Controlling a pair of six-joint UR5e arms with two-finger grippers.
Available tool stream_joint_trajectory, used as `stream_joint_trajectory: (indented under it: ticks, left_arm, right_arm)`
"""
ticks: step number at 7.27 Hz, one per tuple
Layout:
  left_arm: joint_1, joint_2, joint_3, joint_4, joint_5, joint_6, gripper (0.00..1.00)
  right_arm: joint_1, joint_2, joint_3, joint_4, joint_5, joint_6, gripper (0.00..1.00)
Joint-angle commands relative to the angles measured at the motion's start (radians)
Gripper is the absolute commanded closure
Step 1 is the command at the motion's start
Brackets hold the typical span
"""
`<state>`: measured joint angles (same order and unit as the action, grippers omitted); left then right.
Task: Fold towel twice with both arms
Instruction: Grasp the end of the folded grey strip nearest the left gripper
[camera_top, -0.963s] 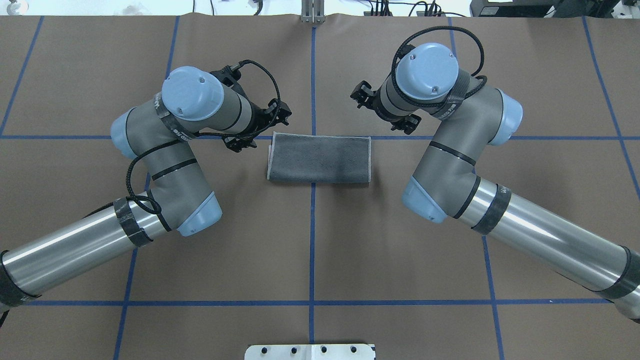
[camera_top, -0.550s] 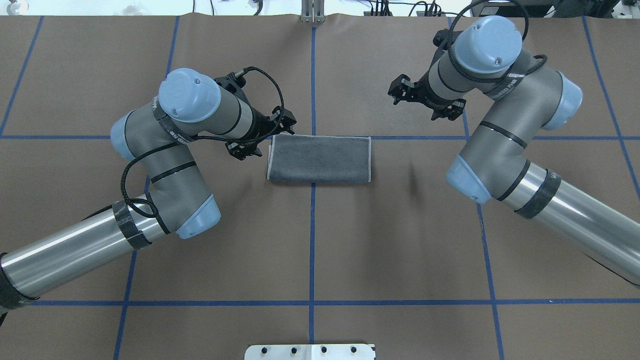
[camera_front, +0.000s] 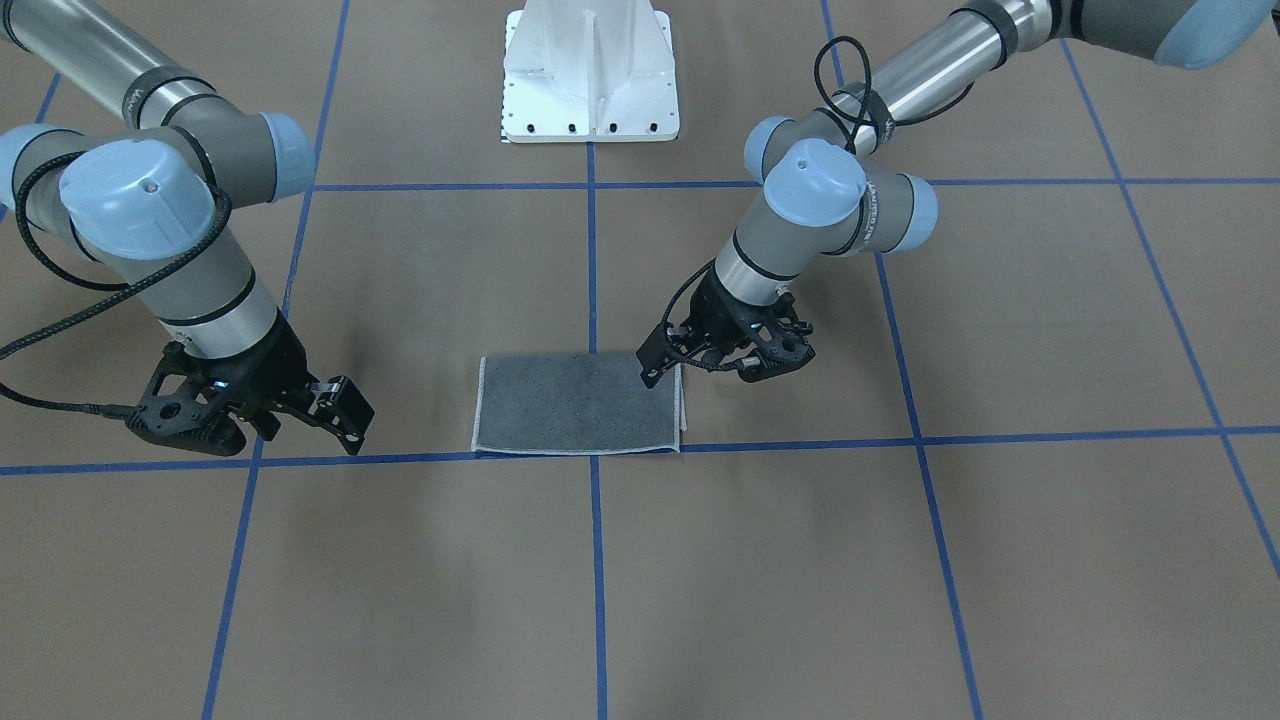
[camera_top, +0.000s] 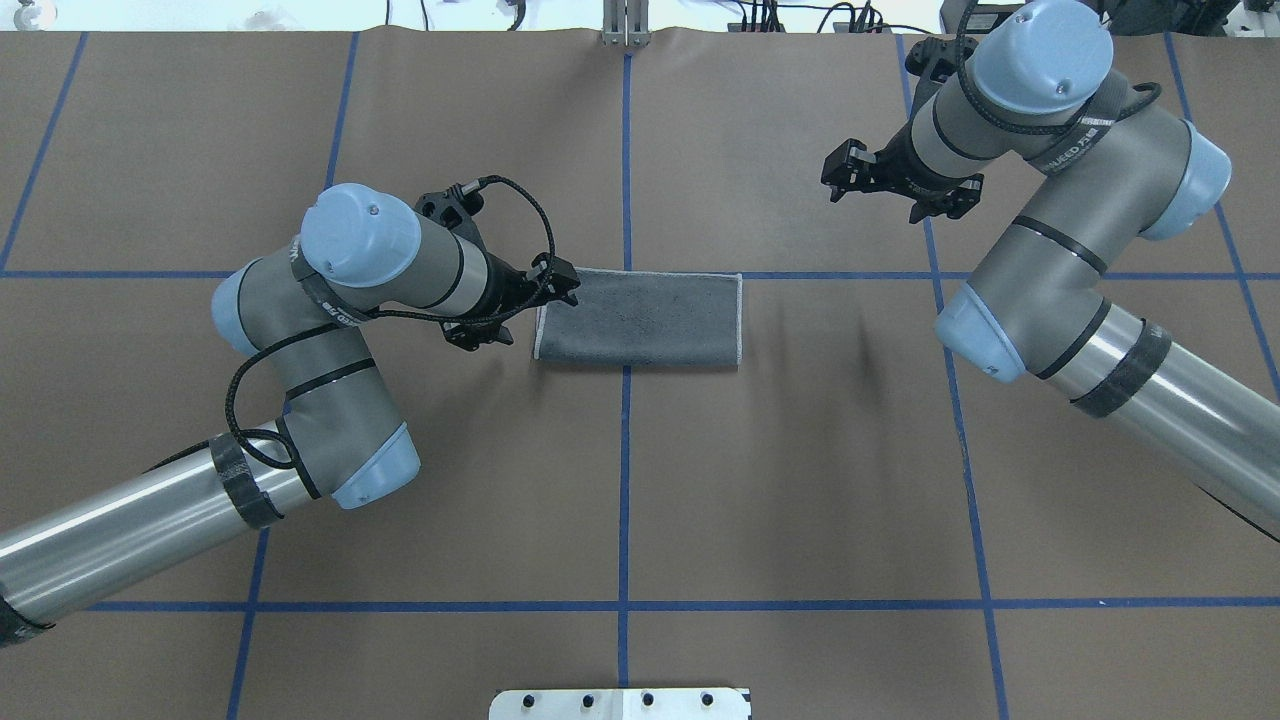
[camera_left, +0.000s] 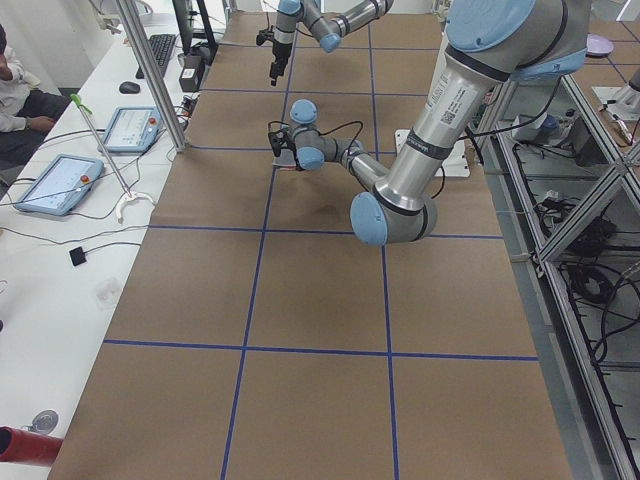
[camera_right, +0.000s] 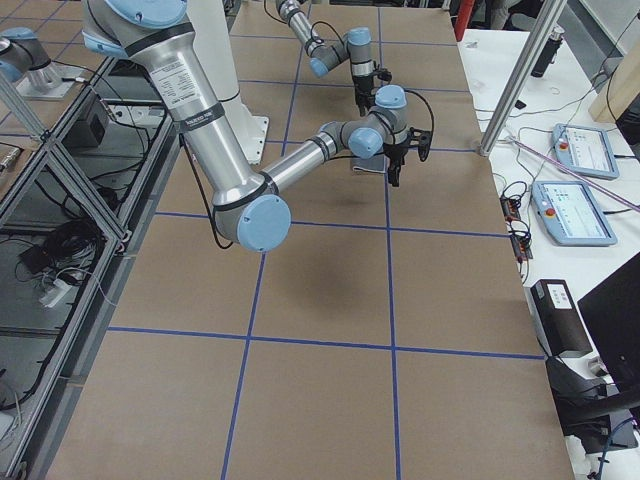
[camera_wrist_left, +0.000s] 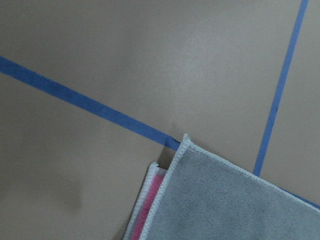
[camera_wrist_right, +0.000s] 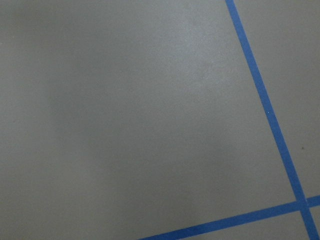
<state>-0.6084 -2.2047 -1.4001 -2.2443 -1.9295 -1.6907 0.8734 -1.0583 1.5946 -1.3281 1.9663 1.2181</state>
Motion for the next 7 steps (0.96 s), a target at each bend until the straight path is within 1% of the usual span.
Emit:
stream_joint_trajectory:
  ticks: [1,2,4,7]
  left_arm:
    - [0.029,0.003,0.001,-0.006,0.006,-0.010,0.12]
    - [0.030,0.005,0.001,-0.006,0.007,-0.010,0.19]
    - [0.033,0.005,0.004,-0.006,0.007,-0.009,0.38]
    - [0.035,0.017,0.004,-0.006,0.006,0.000,0.39]
  right_arm:
    - [0.001,-0.002,0.005,0.000,-0.001,-0.003,0.00]
    - [-0.001,-0.002,0.005,0.000,-0.001,-0.002,0.00]
    - [-0.001,-0.002,0.005,0.000,-0.003,-0.002,0.00]
    - [-0.002,0.000,0.007,0.000,-0.003,0.000,0.00]
